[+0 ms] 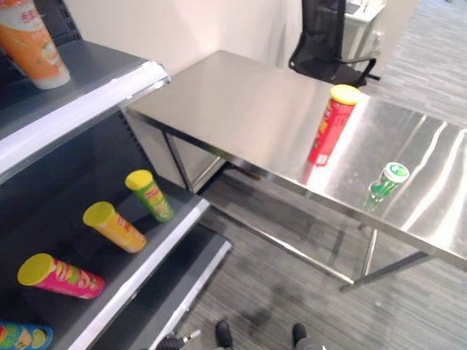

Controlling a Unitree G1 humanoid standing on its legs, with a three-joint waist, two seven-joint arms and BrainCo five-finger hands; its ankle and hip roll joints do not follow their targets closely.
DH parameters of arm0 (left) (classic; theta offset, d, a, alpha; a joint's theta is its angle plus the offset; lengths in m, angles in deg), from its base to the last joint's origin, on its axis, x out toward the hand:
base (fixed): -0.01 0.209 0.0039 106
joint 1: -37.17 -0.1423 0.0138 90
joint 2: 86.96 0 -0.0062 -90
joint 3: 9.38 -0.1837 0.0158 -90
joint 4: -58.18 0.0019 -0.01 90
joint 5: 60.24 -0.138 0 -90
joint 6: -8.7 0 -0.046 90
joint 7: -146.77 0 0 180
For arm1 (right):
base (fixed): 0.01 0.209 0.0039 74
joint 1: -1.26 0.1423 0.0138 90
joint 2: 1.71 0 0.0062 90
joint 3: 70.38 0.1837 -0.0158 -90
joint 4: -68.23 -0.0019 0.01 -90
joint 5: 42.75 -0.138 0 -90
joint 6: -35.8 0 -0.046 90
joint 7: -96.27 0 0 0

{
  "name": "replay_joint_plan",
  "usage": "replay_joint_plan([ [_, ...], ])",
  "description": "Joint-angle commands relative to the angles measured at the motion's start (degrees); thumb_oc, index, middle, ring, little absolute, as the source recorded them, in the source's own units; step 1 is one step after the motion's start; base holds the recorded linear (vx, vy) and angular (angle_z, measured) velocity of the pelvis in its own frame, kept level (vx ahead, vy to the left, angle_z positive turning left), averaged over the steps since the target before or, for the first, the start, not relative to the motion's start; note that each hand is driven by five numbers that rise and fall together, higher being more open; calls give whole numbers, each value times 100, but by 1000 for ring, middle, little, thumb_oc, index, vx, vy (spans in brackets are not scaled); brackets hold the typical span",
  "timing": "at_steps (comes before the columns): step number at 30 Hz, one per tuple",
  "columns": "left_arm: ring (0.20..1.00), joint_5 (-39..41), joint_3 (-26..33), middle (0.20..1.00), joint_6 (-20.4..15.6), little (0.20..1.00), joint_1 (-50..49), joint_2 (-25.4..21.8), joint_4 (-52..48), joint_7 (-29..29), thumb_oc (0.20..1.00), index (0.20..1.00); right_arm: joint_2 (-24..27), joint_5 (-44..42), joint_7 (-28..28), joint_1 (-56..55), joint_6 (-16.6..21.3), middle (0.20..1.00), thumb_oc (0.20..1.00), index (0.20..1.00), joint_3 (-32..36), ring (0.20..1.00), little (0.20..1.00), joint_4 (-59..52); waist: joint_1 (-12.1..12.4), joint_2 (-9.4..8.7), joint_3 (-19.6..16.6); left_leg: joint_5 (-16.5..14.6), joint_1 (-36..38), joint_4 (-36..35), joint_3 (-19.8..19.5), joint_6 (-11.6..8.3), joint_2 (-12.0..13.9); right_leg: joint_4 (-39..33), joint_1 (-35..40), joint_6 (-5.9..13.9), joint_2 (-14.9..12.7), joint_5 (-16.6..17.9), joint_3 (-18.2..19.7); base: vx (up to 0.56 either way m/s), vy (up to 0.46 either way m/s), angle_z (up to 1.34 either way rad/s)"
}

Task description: Put the goods on the table back onto the shelves and tidy them up.

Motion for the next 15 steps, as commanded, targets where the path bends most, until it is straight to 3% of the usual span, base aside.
replay_joint_plan([
  [1, 1000, -45, 71, 1000, -125, 1000, 449, -83, 56, 1, 1000, 1000, 538, 56, -10, 828, 505, 1000, 1000, 1000, 92, 1000, 1000, 181, 357, 160, 21, -784, 682, 144, -74, -303, 183, 428, -308, 212, -86, -53, -91, 37, -85, 22],
  [5, 1000, -10, 41, 1000, -122, 1000, 370, -84, 4, 8, 1000, 1000, 904, 242, -47, 1281, 531, 1000, 1000, 1000, -249, 1000, 1000, 250, 491, 162, 7, -780, 730, 154, -97, -354, 241, 381, -193, 177, -54, -88, -178, 28, -86, 17],
  [8, 1000, 20, -165, 1000, -114, 1000, 313, -93, -61, 20, 1000, 1000, 1229, 455, -50, 2105, 447, 1000, 1000, 1000, -1142, 1000, 1000, 667, 666, 202, 19, -774, 804, 212, -106, -425, 350, 306, -53, 99, 38, -159, -232, 35, -117, 7],
  [15, 1000, 76, -268, 1000, -124, 1000, 330, -123, -165, 42, 1000, 1000, 1263, 290, 179, 2624, 407, 1000, 1000, 1000, -1878, 1000, 1000, 910, 716, 263, 44, -707, 811, 213, -135, -490, 428, 260, 18, 44, 117, -203, -280, 21, -52, -2],
])
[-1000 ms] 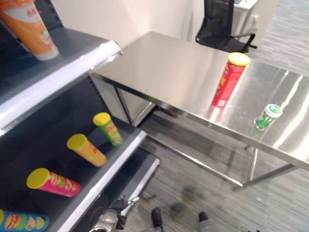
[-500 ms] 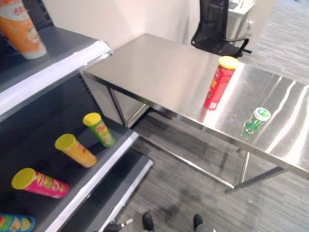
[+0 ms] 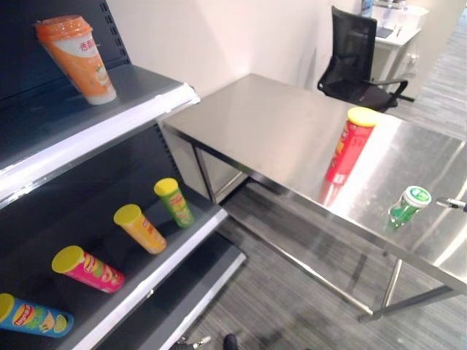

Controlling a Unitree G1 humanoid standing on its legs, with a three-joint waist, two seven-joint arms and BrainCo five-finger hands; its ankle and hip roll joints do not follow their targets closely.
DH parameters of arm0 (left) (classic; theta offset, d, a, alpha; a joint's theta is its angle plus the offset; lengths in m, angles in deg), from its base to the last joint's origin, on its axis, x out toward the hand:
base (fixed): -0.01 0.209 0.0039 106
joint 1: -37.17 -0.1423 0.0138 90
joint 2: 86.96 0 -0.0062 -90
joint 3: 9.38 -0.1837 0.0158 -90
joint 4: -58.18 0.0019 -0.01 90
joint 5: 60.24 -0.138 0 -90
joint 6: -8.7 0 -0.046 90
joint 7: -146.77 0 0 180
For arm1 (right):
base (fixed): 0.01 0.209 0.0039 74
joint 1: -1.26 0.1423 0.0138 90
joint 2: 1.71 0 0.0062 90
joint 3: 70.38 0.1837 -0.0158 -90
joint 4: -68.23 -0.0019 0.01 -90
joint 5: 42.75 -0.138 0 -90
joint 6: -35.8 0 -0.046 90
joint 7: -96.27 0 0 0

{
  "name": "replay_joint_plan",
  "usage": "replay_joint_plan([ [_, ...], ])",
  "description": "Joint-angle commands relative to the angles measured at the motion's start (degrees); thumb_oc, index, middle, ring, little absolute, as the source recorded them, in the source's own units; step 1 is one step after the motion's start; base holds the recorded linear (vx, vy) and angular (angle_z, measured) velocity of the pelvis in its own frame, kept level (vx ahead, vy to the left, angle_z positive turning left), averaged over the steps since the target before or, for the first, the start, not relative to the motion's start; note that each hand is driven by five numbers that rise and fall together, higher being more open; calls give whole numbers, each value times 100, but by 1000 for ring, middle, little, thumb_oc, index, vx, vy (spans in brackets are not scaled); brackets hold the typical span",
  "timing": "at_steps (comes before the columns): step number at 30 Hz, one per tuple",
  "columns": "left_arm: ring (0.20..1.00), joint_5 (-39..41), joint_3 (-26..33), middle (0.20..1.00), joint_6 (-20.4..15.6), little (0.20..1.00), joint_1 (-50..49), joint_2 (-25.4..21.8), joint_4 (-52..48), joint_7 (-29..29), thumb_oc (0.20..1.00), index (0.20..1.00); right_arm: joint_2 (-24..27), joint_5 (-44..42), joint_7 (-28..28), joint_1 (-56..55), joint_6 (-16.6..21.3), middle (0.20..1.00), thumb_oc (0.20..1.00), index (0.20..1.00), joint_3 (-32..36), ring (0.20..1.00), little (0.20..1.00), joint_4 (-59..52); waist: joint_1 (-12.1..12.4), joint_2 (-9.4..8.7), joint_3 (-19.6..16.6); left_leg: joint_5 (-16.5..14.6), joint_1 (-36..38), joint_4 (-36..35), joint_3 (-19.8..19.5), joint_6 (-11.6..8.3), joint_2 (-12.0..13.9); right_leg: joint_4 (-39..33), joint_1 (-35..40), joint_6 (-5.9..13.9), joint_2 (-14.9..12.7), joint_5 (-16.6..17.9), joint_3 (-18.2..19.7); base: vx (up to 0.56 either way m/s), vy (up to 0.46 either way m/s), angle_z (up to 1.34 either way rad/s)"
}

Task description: Put the goods on the table back onto the shelves and tidy them up.

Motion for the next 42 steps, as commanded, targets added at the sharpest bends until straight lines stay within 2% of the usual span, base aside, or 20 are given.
replay_joint_plan([
  [1, 1000, 82, -91, 1000, -129, 1000, 398, -224, -26, 40, 1000, 1000, 343, 55, 119, 515, 180, 1000, 1000, 1000, -56, 1000, 1000, -26, 225, 29, 205, -713, 561, 212, 15, -371, 369, 262, -285, 78, 17, -97, -66, 8, -41, 1],
  [6, 1000, 156, -22, 1000, -126, 1000, 297, -161, -34, 70, 1000, 1000, 197, 17, 234, 220, 233, 1000, 1000, 1000, 117, 1000, 1000, -380, 206, 104, 194, -664, 539, 161, -42, -404, 401, 251, -225, 35, 64, -160, -151, 29, -39, 10],
  [11, 1000, 111, 13, 1000, -111, 1000, 277, -130, 102, 40, 1000, 1000, 129, 278, 247, 236, 198, 1000, 1000, 1000, -76, 1000, 1000, -364, 235, 117, 179, -662, 575, 136, -69, -418, 417, 222, -171, 24, 85, -177, -212, 26, -18, 7],
  [21, 1000, 151, -41, 1000, -111, 1000, 211, -140, -15, -63, 1000, 1000, 27, 932, -230, 739, 125, 1000, 1000, 1000, -490, 1000, 1000, 155, 335, 139, 197, -639, 556, 90, -168, -417, 418, 157, -126, 11, 109, -172, -295, 10, -9, 4],
  [37, 1000, 219, -55, 1000, -98, 1000, 117, -157, -47, -80, 1000, 1000, -158, 887, -198, 1068, 71, 1000, 1000, 1000, -880, 1000, 1000, 462, 474, 107, 192, -639, 548, 74, -264, -408, 402, 136, -76, -1, 120, -185, -381, 3, 0, 2],
  [38, 1000, 235, -47, 1000, -102, 1000, 130, -162, -33, -103, 1000, 1000, -194, 958, -189, 1189, 22, 200, 200, 200, -1047, 200, 200, 540, 510, 86, 189, -648, 558, 77, -298, -403, 398, 137, -47, -2, 117, -196, -406, 0, 0, 0],
  [42, 1000, 215, 54, 1000, -90, 1000, 127, -178, -33, -146, 1000, 1000, -110, 1020, -283, 1008, 45, 200, 200, 200, -775, 200, 200, 165, 499, 89, 191, -642, 557, 78, -331, -418, 409, 162, -34, -21, 137, -238, -430, -11, -20, 9],
])
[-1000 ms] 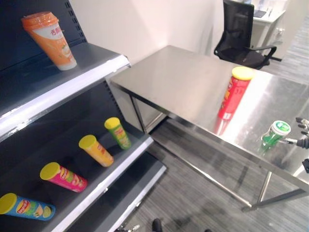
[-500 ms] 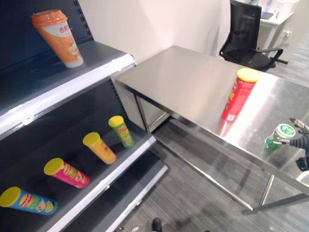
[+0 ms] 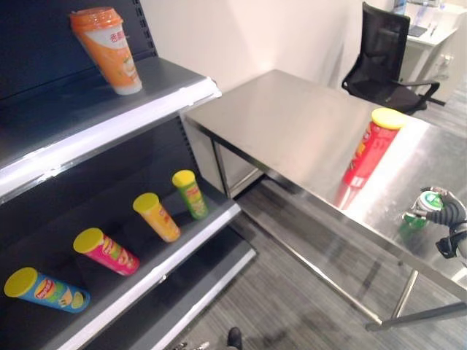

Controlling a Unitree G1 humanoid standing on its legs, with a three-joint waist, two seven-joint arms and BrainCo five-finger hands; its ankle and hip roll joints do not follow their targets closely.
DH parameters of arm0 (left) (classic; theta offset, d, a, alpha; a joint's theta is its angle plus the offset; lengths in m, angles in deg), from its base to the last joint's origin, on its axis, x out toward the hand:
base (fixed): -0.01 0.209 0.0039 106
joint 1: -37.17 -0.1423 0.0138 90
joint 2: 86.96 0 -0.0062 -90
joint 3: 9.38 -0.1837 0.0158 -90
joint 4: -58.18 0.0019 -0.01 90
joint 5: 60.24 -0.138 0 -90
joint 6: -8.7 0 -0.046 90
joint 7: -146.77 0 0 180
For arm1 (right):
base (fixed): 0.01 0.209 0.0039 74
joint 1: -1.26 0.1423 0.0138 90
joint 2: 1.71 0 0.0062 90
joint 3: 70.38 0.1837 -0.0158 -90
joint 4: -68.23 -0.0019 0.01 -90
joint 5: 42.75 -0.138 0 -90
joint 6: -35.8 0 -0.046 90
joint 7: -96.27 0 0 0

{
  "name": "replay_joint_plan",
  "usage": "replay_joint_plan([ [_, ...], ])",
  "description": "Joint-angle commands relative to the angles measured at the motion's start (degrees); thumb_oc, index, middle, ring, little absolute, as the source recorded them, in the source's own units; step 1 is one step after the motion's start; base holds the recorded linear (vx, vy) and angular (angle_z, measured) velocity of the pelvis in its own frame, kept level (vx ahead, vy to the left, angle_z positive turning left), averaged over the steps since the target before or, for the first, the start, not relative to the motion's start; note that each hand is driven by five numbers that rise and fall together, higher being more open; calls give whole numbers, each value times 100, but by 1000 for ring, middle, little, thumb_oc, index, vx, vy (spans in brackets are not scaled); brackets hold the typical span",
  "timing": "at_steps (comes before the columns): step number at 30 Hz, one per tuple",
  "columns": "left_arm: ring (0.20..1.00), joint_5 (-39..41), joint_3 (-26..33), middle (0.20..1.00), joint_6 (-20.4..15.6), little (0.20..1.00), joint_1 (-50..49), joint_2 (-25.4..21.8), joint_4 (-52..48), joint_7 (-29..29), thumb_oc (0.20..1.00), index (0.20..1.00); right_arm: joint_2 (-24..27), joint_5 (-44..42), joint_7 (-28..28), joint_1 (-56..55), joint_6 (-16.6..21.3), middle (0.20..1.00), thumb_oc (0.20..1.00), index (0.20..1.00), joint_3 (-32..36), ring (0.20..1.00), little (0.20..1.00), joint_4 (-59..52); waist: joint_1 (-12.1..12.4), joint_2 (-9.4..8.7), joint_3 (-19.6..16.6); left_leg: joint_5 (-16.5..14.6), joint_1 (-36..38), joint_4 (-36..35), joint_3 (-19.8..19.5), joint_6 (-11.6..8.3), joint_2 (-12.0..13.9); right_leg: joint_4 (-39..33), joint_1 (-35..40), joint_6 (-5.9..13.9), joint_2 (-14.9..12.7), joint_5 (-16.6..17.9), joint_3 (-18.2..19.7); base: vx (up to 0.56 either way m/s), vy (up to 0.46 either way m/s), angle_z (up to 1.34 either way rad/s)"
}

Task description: Put the goods on the table back onto the shelves and tidy them up.

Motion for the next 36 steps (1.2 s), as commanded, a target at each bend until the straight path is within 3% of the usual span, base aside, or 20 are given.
replay_joint_plan([
  [1, 1000, 154, -21, 1000, -87, 1000, 387, -187, 132, -116, 1000, 1000, 222, 128, -171, 425, 160, 200, 200, 200, 213, 200, 200, -314, 208, 70, 103, -721, 654, 79, 95, -414, 407, 163, -170, 52, 51, -193, -45, -18, -39, 7],
  [5, 1000, 103, 191, 1000, -60, 1000, 370, -185, 131, -150, 1000, 1000, 369, 175, -348, -157, 270, 200, 200, 200, 1090, 200, 200, -1417, 154, 94, 92, -677, 639, 79, 67, -491, 480, 169, -138, 8, 108, -273, -92, -24, -62, 7],
  [11, 1000, 129, 246, 1000, -78, 1000, 331, -204, 5, -97, 1000, 1000, 468, -154, -430, -237, 591, 200, 200, 200, 1681, 200, 200, -2255, 188, 118, 98, -572, 569, 104, -37, -581, 580, 144, -117, -68, 237, -344, -137, -27, -73, 6],
  [15, 1000, 236, 255, 1000, -96, 1000, 311, -230, -107, -59, 1000, 1000, 492, -338, -400, -56, 738, 200, 200, 200, 1699, 200, 200, -2586, 266, 129, 130, -468, 462, 126, -191, -648, 657, 131, -118, -140, 329, -394, -191, -72, -112, 15],
  [17, 1000, 382, 149, 1000, -134, 1000, 365, -228, -327, -36, 1000, 1000, 574, -487, -337, 328, 883, 200, 200, 200, 1477, 200, 200, -2909, 509, 98, 320, -203, -4, 280, -587, -744, 723, 139, -145, -272, 442, -499, -439, -217, -146, 74],
  [19, 1000, 388, 114, 1000, -127, 1000, 419, -207, -322, -34, 1000, 1000, 612, -454, -369, 368, 886, 200, 200, 200, 1458, 200, 200, -2945, 489, 80, 364, -178, -208, 408, -621, -743, 708, 173, -167, -288, 404, -522, -591, -142, 6, 110],
  [20, 1000, 433, 61, 1000, -116, 1000, 485, -132, -354, -25, 1000, 1000, 768, -301, -476, 447, 820, 200, 200, 200, 1421, 200, 200, -2940, 444, 38, 385, -148, -319, 577, 195, -665, 923, 253, -169, -286, 235, -528, -1114, -84, 69, 121],
  [21, 1000, 433, 63, 1000, -116, 1000, 488, -129, -354, -25, 1000, 1000, 771, -300, -478, 455, 820, 200, 200, 200, 1417, 200, 200, -2937, 437, 40, 378, -130, -339, 572, 189, -656, 917, 250, -186, -283, 231, -512, -1121, -76, 101, 119],
  [23, 1000, 387, 91, 1000, -116, 1000, 480, -105, -319, -20, 1000, 1000, 841, -174, -504, 416, 756, 200, 200, 200, 1469, 200, 200, -2918, 407, 97, 318, -71, -185, 400, 686, -684, 1089, 280, -137, -242, 190, -509, -1353, 26, 103, 74],
  [25, 1000, 326, 140, 1000, -86, 1000, 408, -80, -247, -11, 1000, 1000, 870, -46, -477, 376, 695, 200, 200, 200, 1547, 200, 200, -2958, 431, 158, 195, -23, -71, 220, 813, -706, 1100, 268, -53, -188, 142, -473, -1536, 106, 205, 97],
  [28, 1000, 248, 142, 1000, -31, 1000, 369, -108, -124, -27, 1000, 1000, 860, 56, -496, 595, 631, 200, 200, 200, 1432, 200, 200, -3005, 601, 85, 83, -217, -48, 303, 750, -583, 806, 395, 110, -48, -228, -385, -1818, 127, 287, 88],
  [31, 1000, 224, 142, 1000, -24, 1000, 379, -128, -79, -34, 1000, 1000, 858, 89, -485, 663, 619, 200, 200, 200, 1361, 200, 200, -3031, 616, 37, 46, -376, -19, 328, 670, -579, 721, 465, 161, 11, -316, -480, -1786, 108, 209, 75],
  [32, 1000, 156, 112, 1000, -24, 1000, 417, -193, -48, -62, 1000, 1000, 918, 167, -484, 776, 601, 200, 200, 200, 1282, 200, 200, -3085, 729, -77, -3, -571, -78, 438, 580, -432, 419, 837, 132, 105, -651, -480, -1890, 151, 233, 68],
  [33, 1000, 156, 118, 1000, -24, 1000, 417, -192, -48, -62, 1000, 1000, 917, 169, -488, 795, 602, 200, 200, 200, 1265, 200, 200, -3076, 718, -88, -5, -577, -87, 447, 577, -421, 400, 867, 118, 118, -678, -493, -1892, 225, 625, 58],
  [34, 1000, 139, 106, 1000, 12, 1000, 477, -315, -136, -103, 1000, 1000, 1060, 370, -531, 874, 506, 200, 200, 200, 1224, 200, 200, -3092, 753, -187, 19, -762, 26, 367, 408, -140, -41, 2110, -201, 181, -1280, -160, -1825, 184, 462, 60],
  [35, 1000, 139, 89, 1000, 29, 1000, 491, -344, -154, -114, 1000, 1000, 1112, 409, -549, 904, 488, 200, 200, 200, 1247, 200, 200, -3141, 728, -201, 63, -782, 87, 333, 317, -35, -178, 2515, -309, 189, -1450, 73, -1722, 180, 468, 62],
  [36, 1000, 139, 91, 1000, 32, 1000, 495, -342, -156, -114, 1000, 1000, 1114, 410, -550, 909, 485, 200, 200, 200, 1246, 200, 200, -3143, 724, -215, 72, -781, 91, 327, 316, -16, -210, 2562, -328, 214, -1492, 69, -1708, 62, 176, 83],
])
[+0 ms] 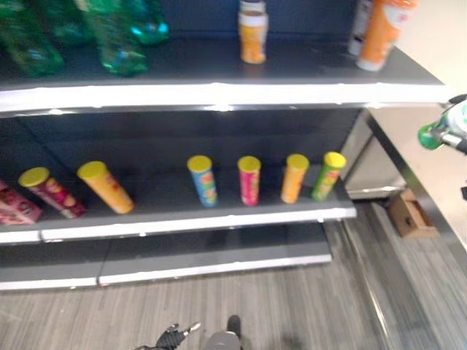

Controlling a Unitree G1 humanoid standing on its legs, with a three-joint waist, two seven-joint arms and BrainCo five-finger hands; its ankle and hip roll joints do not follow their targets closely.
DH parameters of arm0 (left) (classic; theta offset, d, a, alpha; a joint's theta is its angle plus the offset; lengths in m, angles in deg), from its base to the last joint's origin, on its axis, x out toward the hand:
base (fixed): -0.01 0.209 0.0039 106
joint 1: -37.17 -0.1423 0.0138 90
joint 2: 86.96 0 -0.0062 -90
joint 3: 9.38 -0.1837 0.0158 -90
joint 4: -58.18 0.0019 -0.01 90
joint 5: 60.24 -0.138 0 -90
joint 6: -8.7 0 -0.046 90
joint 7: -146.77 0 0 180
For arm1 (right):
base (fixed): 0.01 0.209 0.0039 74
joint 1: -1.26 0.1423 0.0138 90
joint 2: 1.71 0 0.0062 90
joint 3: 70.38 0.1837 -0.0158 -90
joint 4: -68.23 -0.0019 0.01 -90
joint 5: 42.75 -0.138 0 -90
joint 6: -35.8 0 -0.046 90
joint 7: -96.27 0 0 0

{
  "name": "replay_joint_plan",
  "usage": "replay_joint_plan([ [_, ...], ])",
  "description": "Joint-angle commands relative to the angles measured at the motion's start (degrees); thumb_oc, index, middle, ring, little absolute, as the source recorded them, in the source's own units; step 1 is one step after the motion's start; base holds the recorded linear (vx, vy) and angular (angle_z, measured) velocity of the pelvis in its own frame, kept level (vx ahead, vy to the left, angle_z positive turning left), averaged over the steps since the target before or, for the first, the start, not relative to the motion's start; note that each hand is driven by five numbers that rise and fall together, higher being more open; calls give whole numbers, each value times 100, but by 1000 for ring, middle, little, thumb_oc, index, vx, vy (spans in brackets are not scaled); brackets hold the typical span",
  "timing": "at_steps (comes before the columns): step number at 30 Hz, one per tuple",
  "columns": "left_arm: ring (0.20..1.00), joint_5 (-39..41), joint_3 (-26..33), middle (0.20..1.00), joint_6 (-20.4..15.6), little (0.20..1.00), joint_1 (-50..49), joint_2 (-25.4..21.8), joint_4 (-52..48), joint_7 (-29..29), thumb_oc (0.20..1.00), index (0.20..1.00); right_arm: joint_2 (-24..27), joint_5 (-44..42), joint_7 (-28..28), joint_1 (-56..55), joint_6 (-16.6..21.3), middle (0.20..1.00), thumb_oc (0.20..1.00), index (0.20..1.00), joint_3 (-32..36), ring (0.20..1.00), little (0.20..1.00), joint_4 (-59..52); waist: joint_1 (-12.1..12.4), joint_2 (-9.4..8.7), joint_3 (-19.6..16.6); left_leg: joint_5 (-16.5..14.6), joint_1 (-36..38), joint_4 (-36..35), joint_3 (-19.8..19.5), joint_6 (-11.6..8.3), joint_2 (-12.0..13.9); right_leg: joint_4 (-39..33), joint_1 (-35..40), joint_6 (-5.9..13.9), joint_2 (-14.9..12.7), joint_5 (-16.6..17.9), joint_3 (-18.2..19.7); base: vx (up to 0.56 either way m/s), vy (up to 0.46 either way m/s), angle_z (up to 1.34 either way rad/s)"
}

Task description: Put the goods on the table back onto the shelves and tidy them up.

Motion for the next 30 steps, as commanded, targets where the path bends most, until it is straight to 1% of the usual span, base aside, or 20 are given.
replay_joint_plan([
  [1, 1000, -24, -56, 1000, -60, 1000, 223, -109, -263, -115, 1000, 1000, 599, 187, -208, 593, 110, 200, 200, 200, -165, 200, 200, -290, -24, 79, -122, -153, 340, -542, -227, -553, 373, 698, -606, 122, 49, 168, 326, -4, 173, 109],
  [2, 1000, -34, -87, 1000, -54, 1000, 268, -190, -305, -119, 1000, 1000, 642, 252, -254, 560, 121, 200, 200, 200, -77, 200, 200, -373, -112, 134, -47, -73, 356, -604, -381, -479, 362, 987, -958, 2, 179, 165, 640, 17, 165, 79],
  [3, 1000, -25, -73, 1000, -65, 1000, 287, -215, -328, -123, 1000, 1000, 718, 287, -238, 522, 116, 200, 200, 200, -26, 200, 200, -435, -142, 144, -24, -68, 388, -644, -467, -497, 366, 933, -1096, -28, 305, 20, 849, -5, 89, 44],
  [4, 1000, -25, -76, 1000, -65, 1000, 289, -214, -328, -123, 1000, 1000, 719, 287, -237, 513, 114, 200, 200, 200, -17, 200, 200, -440, -131, 147, -23, -68, 393, -650, -461, -502, 374, 939, -1101, -34, 311, 13, 855, 64, -10, 47],
  [5, 1000, 26, -39, 1000, -83, 1000, 312, -224, -348, -119, 1000, 1000, 820, 288, -237, 495, 120, 200, 200, 200, 63, 200, 200, -484, -166, 170, 12, -79, 422, -661, -534, -547, 413, 663, -1227, -70, 479, -181, 989, 62, -29, 74],
  [7, 1000, 54, -14, 1000, -108, 1000, 322, -228, -345, -113, 1000, 1000, 832, 174, -237, 534, 149, 200, 200, 200, 134, 200, 200, -561, -196, 163, 31, -101, 424, -647, -590, -624, 437, -131, -1188, -33, 624, -207, 1024, 74, -79, 44],
  [8, 1000, 67, 0, 1000, -107, 1000, 330, -233, -326, -115, 1000, 1000, 822, 145, -252, 586, 161, 200, 200, 200, 99, 200, 200, -571, -207, 136, 57, -116, 427, -637, -622, -643, 433, -392, -1268, 11, 652, -160, 1072, 85, -125, -3],
  [9, 1000, 67, 47, 1000, -121, 1000, 282, -251, -342, -102, 1000, 1000, 810, 117, -248, 597, 160, 200, 200, 200, 123, 200, 200, -623, -209, 86, 51, -186, 456, -592, -632, -676, 436, -853, -1156, 81, 727, -160, 1120, 74, -101, 0],
  [11, 1000, 69, 136, 1000, -104, 1000, 213, -227, -320, -118, 1000, 1000, 756, 85, -209, 627, 171, 200, 200, 200, 129, 200, 200, -703, -195, -15, 39, -212, 450, -541, -639, -688, 408, -1135, -1054, 159, 805, -15, 1215, 79, -112, 10],
  [12, 1000, 73, 148, 1000, -119, 1000, 163, -204, -316, -122, 1000, 1000, 798, 17, -200, 786, 189, 200, 200, 200, 5, 200, 200, -690, -154, -86, -10, -205, 447, -556, -582, -715, 434, -1334, -1013, 197, 861, 92, 1265, 79, -126, 10],
  [15, 1000, 82, 100, 1000, -121, 1000, 112, -147, -268, -111, 1000, 1000, 965, -183, -113, 1205, 176, 200, 200, 200, -381, 200, 200, -525, -98, -150, -94, -188, 432, -581, -550, -772, 518, -1556, -921, 172, 962, 99, 1286, 72, -109, -17],
  [17, 1000, 93, 83, 1000, -113, 1000, 69, -138, -149, -101, 1000, 1000, 1001, -650, 141, 1569, 200, 200, 200, 200, -883, 200, 200, -314, -65, -177, -174, -171, 473, -625, -554, -842, 620, -1713, -776, 138, 1051, 67, 1216, 113, -153, -15],
  [20, 1000, 42, 80, 1000, -106, 1000, 18, -129, -37, -67, 1000, 1000, 909, -1172, 410, 1812, 255, 200, 200, 200, -1221, 200, 200, -146, -49, -152, -237, -163, 551, -672, -547, -891, 691, -1803, -645, 108, 1107, 33, 1160, 96, -99, 5],
  [21, 1000, 55, 48, 1000, -109, 1000, 6, -134, -4, -49, 1000, 1000, 763, -1967, 685, 2008, 274, 200, 200, 200, -1453, 200, 200, 18, -24, -133, -266, -158, 583, -690, -535, -917, 725, -1846, -594, 89, 1139, 7, 1146, 97, -91, 1],
  [22, 1000, 97, 15, 1000, -112, 1000, -21, -128, 9, -9, 1000, 1000, 711, -2551, 935, 2149, 304, 200, 200, 200, -1642, 200, 200, 140, -4, -136, -279, -152, 603, -698, -532, -934, 747, -1875, -556, 81, 1152, 4, 1121, 91, -81, -4],
  [24, 1000, 102, 2, 1000, -107, 1000, -35, -114, 38, 30, 1000, 1000, 681, -3015, 1171, 2235, 309, 200, 200, 200, -1784, 200, 200, 184, -11, -125, -292, -150, 629, -710, -522, -945, 767, -1895, -529, 73, 1172, -7, 1121, 59, -37, -2],
  [25, 1000, 112, -33, 1000, -99, 1000, -74, -92, 68, 86, 1000, 1000, 575, -3473, 1371, 2334, 285, 200, 200, 200, -1905, 200, 200, 223, 8, -111, -322, -164, 658, -713, -500, -945, 780, -1914, -510, 70, 1187, -15, 1113, 73, -27, 3],
  [27, 1000, 197, -99, 1000, -111, 1000, -99, -51, 47, 109, 1000, 1000, 336, -3917, 1448, 2612, 294, 200, 200, 200, -2058, 200, 200, 481, 59, -97, -354, -173, 699, -718, -481, -937, 804, -1925, -486, 56, 1203, -26, 1131, 62, -14, -4],
  [28, 1000, 212, -112, 1000, -106, 1000, -101, -50, 54, 121, 1000, 1000, 307, -4030, 1478, 2736, 282, 200, 200, 200, -2117, 200, 200, 596, 67, -97, -361, -176, 709, -724, -479, -941, 808, -1930, -476, 54, 1207, -32, 1130, 36, -12, -3],
  [30, 1000, 251, -155, 1000, -115, 1000, -133, -88, 46, 144, 1000, 1000, 530, -3970, 1495, 3376, 229, 200, 200, 200, -2666, 200, 200, 1059, 120, -137, -375, -170, 727, -742, -480, -958, 831, -1949, -443, 40, 1224, -38, 1111, 1, -18, 2],
])
